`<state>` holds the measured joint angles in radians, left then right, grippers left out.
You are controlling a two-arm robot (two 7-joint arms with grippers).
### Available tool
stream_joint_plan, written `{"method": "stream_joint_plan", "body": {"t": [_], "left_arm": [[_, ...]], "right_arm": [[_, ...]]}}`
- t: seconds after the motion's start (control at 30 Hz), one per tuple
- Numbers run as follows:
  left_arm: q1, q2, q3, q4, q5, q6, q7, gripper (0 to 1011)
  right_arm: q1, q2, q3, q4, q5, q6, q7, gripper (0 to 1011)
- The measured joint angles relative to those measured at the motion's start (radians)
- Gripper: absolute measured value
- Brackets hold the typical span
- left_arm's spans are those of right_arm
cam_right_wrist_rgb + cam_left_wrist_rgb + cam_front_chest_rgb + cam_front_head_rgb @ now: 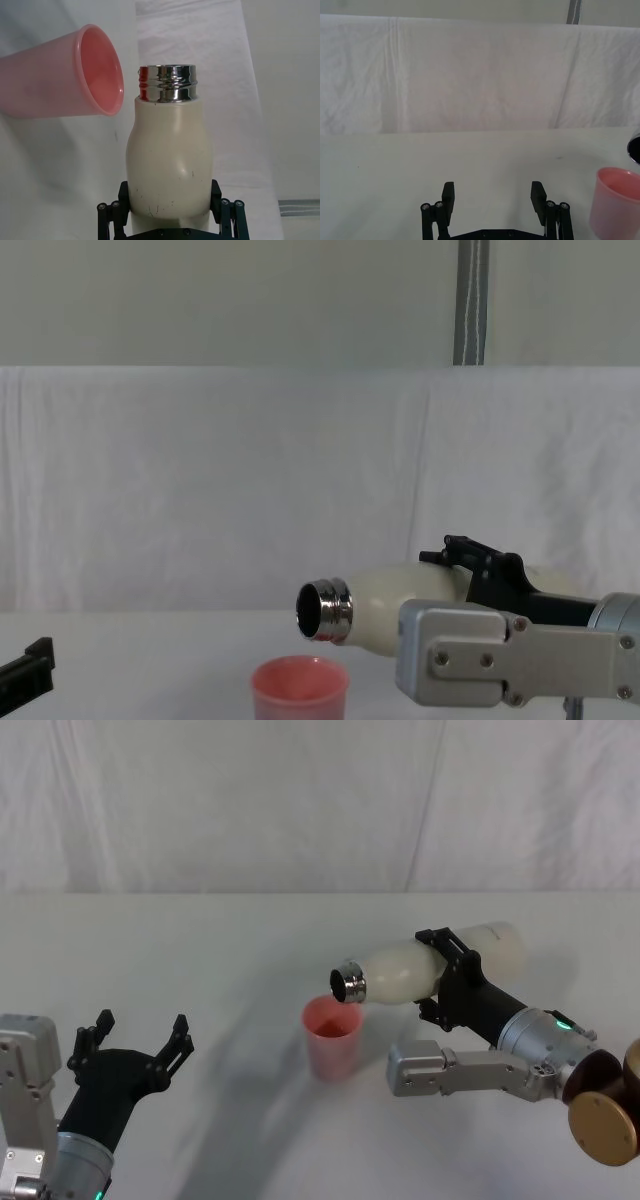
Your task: Grasp the thermos with one hand and pour water into the cup lid.
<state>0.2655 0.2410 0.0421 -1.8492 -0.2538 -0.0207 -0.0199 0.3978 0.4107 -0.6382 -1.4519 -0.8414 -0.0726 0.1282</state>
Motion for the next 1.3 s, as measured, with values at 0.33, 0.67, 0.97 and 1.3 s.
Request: {"method": "stream_joint_plan", "body": {"t": [0.33,0.67,0.97,1.3], "left_arm": [[0.000,0.000,0.000,0.000,0.000,0.000,0.000,1001],[0.000,0.000,0.000,0.000,0.000,0.000,0.000,1001],[0.000,0.000,0.000,0.000,0.000,0.000,0.000,1001],[0.000,0.000,0.000,0.000,0.000,0.000,0.000,1001]], "right_arm": [[0.010,0.008,-0.009,0.000,-0.015,-0.007,-0.004,950],[0.021,0.018,-0.016,-0.001,-0.035,-0.016,-0.017,950],[0.029,0.022,-0.020,0.000,-0.048,-0.018,-0.029,950],[0.034,0.022,-0.023,0.005,-0.058,-0.020,-0.045,950]]}}
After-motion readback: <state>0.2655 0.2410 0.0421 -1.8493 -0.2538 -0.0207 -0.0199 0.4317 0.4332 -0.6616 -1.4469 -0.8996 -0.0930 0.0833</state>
